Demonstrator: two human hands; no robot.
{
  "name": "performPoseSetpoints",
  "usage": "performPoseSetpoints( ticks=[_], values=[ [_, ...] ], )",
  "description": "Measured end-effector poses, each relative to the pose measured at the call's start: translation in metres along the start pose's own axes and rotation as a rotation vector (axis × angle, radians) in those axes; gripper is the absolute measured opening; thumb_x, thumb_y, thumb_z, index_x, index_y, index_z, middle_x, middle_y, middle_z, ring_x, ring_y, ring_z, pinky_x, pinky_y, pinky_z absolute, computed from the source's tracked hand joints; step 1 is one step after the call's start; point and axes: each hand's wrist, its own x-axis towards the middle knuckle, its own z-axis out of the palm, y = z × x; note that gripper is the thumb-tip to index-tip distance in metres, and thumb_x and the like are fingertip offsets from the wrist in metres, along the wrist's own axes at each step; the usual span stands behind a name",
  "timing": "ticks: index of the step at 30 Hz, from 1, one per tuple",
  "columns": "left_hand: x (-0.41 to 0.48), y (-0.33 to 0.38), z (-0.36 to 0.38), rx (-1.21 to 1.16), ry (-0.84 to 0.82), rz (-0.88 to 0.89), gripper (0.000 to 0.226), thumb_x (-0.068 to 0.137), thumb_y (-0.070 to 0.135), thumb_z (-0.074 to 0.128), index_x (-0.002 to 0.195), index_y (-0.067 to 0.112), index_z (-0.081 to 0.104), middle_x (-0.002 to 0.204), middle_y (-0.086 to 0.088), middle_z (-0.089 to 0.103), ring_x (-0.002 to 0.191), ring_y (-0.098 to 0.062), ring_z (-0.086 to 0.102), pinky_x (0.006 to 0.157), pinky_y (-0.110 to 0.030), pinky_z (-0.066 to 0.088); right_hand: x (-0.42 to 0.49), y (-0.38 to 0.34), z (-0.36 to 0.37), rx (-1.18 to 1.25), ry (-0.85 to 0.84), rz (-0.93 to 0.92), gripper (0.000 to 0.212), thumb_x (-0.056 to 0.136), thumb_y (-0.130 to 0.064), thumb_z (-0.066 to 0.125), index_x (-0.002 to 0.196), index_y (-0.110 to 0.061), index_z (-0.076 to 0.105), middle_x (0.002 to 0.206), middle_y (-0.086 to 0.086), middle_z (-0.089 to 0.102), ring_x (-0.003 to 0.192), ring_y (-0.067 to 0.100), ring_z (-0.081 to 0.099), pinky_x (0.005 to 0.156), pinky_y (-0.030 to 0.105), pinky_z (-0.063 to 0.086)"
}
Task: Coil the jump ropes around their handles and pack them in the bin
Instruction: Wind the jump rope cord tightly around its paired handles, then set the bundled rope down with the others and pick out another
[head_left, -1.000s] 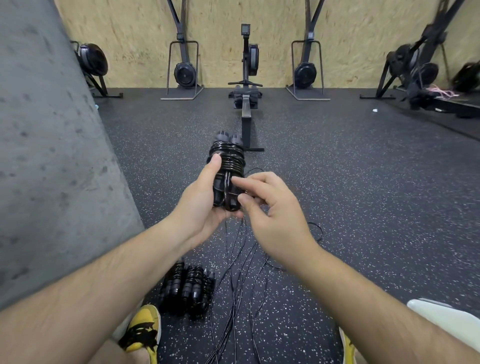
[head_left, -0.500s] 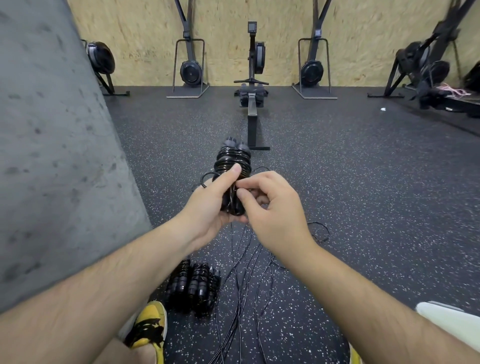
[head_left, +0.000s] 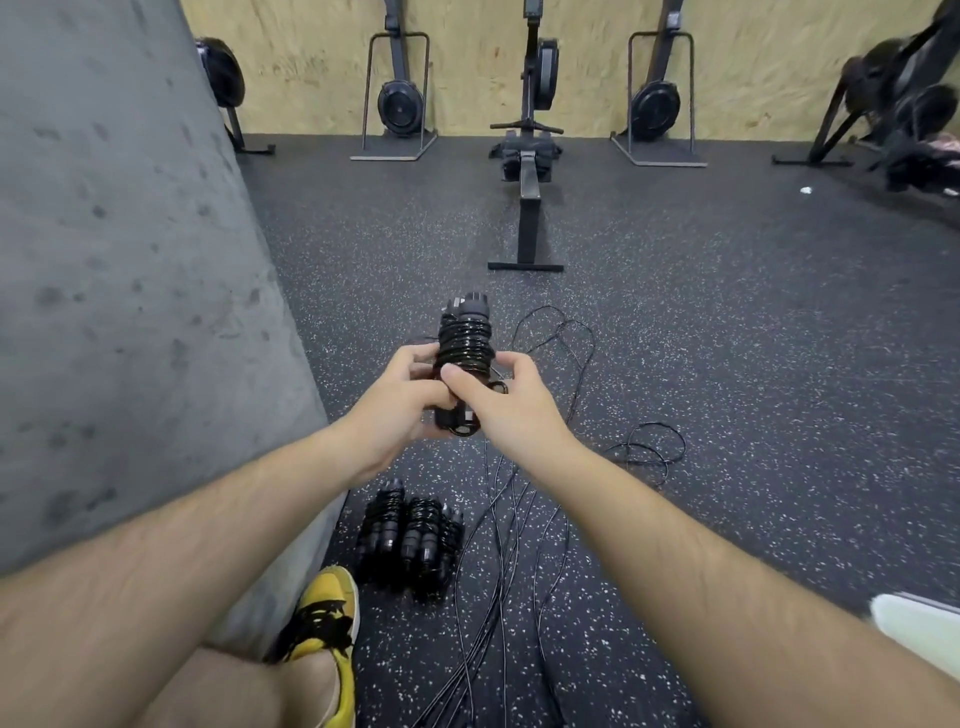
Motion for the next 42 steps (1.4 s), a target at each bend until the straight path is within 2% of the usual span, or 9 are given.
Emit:
performPoseSetpoints(
  ticks=[4, 10, 16, 19, 25, 29, 35, 39, 42],
  values=[
    [0.007, -0.04, -0.027, 0.219, 0.102, -0.009, 0.057, 0.083, -0.003, 0.062, 0.133, 0.021, 0.053, 0.123, 0.002, 0.057, 0.115, -0.03, 0.064, 0.094, -0.057, 0.055, 0.025, 0.029, 0.029, -0.094, -0.051, 0.123, 0.075, 0.065, -0.042, 0.08, 0.129, -0.023, 0.045, 0.112, 0.003, 0.068, 0.1, 0.02, 0.067, 0.095, 0.041, 0.052],
    [0.028, -0.096, -0.074, 0.504, 0.189, -0.016, 0.054, 0.086, -0.002, 0.068, 0.132, 0.023, 0.056, 0.128, -0.012, 0.054, 0.099, -0.026, 0.061, 0.088, -0.043, 0.057, 0.054, 0.059, 0.079, -0.069, -0.142, 0.255, 0.039, 0.076, -0.013, 0.079, 0.109, -0.017, 0.06, 0.105, 0.004, 0.071, 0.095, 0.022, 0.069, 0.091, 0.038, 0.056],
    [0.058, -0.161, -0.081, 0.48, 0.327, -0.136, 0.049, 0.078, -0.015, 0.057, 0.11, 0.022, 0.06, 0.1, -0.003, 0.063, 0.089, -0.017, 0.059, 0.076, -0.02, 0.046, 0.071, 0.133, 0.136, -0.067, -0.007, 0.337, 0.05, 0.075, -0.019, 0.081, 0.115, -0.021, 0.051, 0.112, 0.002, 0.068, 0.102, 0.02, 0.064, 0.094, 0.036, 0.05],
    [0.067, -0.217, -0.08, 0.455, 0.326, -0.238, 0.048, 0.077, -0.011, 0.059, 0.11, 0.023, 0.061, 0.105, -0.005, 0.067, 0.094, -0.021, 0.063, 0.086, -0.028, 0.05, 0.08, 0.178, 0.145, -0.18, -0.058, 0.401, 0.046, 0.079, -0.019, 0.074, 0.112, -0.023, 0.042, 0.103, -0.003, 0.062, 0.094, 0.019, 0.059, 0.081, 0.027, 0.044],
    [0.087, -0.271, -0.089, 0.485, 0.397, -0.288, 0.049, 0.079, -0.003, 0.058, 0.121, 0.024, 0.063, 0.118, 0.001, 0.059, 0.104, -0.015, 0.059, 0.086, -0.021, 0.04, 0.101, 0.231, 0.181, -0.187, -0.012, 0.394, 0.041, 0.08, -0.015, 0.062, 0.114, -0.026, 0.041, 0.107, -0.001, 0.068, 0.093, 0.019, 0.064, 0.077, 0.028, 0.045],
    [0.085, -0.278, -0.093, 0.438, 0.489, -0.238, 0.045, 0.075, -0.001, 0.055, 0.109, 0.028, 0.062, 0.113, 0.005, 0.06, 0.099, -0.011, 0.058, 0.081, -0.021, 0.042, 0.095, 0.243, 0.194, -0.159, 0.103, 0.292, 0.049, 0.075, -0.023, 0.065, 0.115, -0.036, 0.04, 0.109, -0.008, 0.064, 0.097, 0.014, 0.064, 0.085, 0.033, 0.051],
    [0.035, -0.303, -0.083, 0.521, 0.503, -0.294, 0.026, 0.083, 0.007, 0.057, 0.103, 0.024, 0.056, 0.104, -0.002, 0.057, 0.085, -0.013, 0.053, 0.078, -0.031, 0.045, 0.038, 0.277, 0.196, -0.188, -0.019, 0.321, 0.062, 0.077, -0.031, 0.065, 0.133, -0.033, 0.038, 0.132, -0.01, 0.055, 0.118, 0.012, 0.056, 0.101, 0.038, 0.048],
    [0.017, -0.307, -0.074, 0.617, 0.445, -0.233, 0.025, 0.083, 0.011, 0.059, 0.103, 0.023, 0.052, 0.1, 0.002, 0.053, 0.085, -0.014, 0.052, 0.075, -0.034, 0.045, 0.022, 0.282, 0.186, -0.209, 0.037, 0.308, 0.051, 0.077, -0.029, 0.065, 0.121, -0.033, 0.039, 0.121, -0.01, 0.058, 0.107, 0.013, 0.059, 0.093, 0.038, 0.051],
    [0.006, -0.311, -0.067, 0.761, 0.407, -0.283, 0.017, 0.084, 0.022, 0.057, 0.098, 0.024, 0.048, 0.094, 0.004, 0.053, 0.081, -0.018, 0.053, 0.069, -0.036, 0.046, 0.006, 0.286, 0.174, -0.257, -0.073, 0.362, 0.048, 0.077, -0.037, 0.066, 0.112, -0.036, 0.033, 0.109, -0.008, 0.06, 0.094, 0.016, 0.062, 0.082, 0.039, 0.053]
  ],
)
